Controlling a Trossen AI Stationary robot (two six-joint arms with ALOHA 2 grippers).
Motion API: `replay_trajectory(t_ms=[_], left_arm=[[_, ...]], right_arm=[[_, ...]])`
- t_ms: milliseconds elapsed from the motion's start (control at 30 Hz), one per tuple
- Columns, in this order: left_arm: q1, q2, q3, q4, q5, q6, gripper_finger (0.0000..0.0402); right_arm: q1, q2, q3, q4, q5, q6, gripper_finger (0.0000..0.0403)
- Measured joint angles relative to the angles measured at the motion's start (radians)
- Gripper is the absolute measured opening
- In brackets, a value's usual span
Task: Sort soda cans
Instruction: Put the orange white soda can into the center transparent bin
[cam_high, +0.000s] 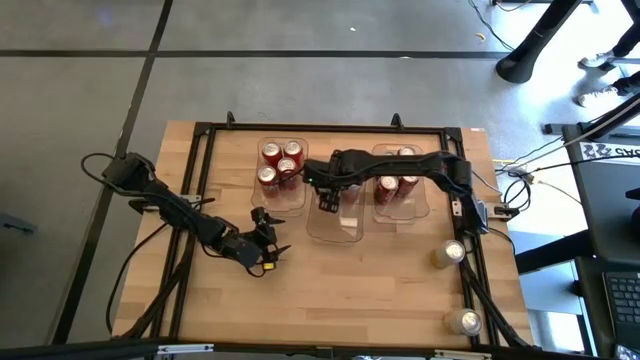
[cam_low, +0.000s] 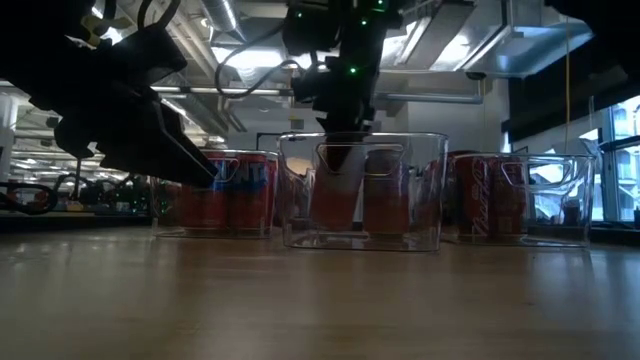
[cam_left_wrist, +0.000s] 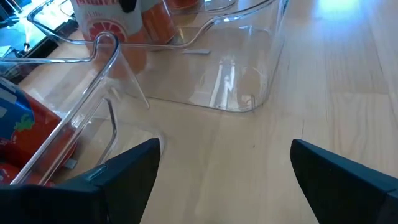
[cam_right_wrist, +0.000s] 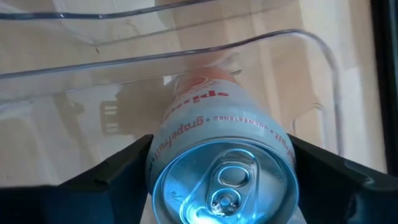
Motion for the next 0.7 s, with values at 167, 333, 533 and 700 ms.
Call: replay_trajectory(t_ms=[167, 333, 533, 700], left_arm=[[0.001, 0.000, 0.000, 0.000, 0.000, -0.001, 0.0347], [0.001, 0.000, 0.000, 0.000, 0.000, -0.001, 0.0347], [0.001, 0.000, 0.000, -0.001, -0.001, -0.001, 0.0347], [0.001, 0.000, 0.000, 0.000, -0.001, -0.001, 0.0347]], right_arm=[[-0.011, 0.021, 0.001, 0.011, -0.026, 0.000, 0.0312], [-0.016, 0.022, 0.001, 0.018, -0.033, 0.001, 0.0314], [-0.016, 0.025, 0.000, 0.029, -0.029, 0.001, 0.0349], [-0.016, 0.027, 0.002, 0.024, -0.032, -0.002, 0.0365]])
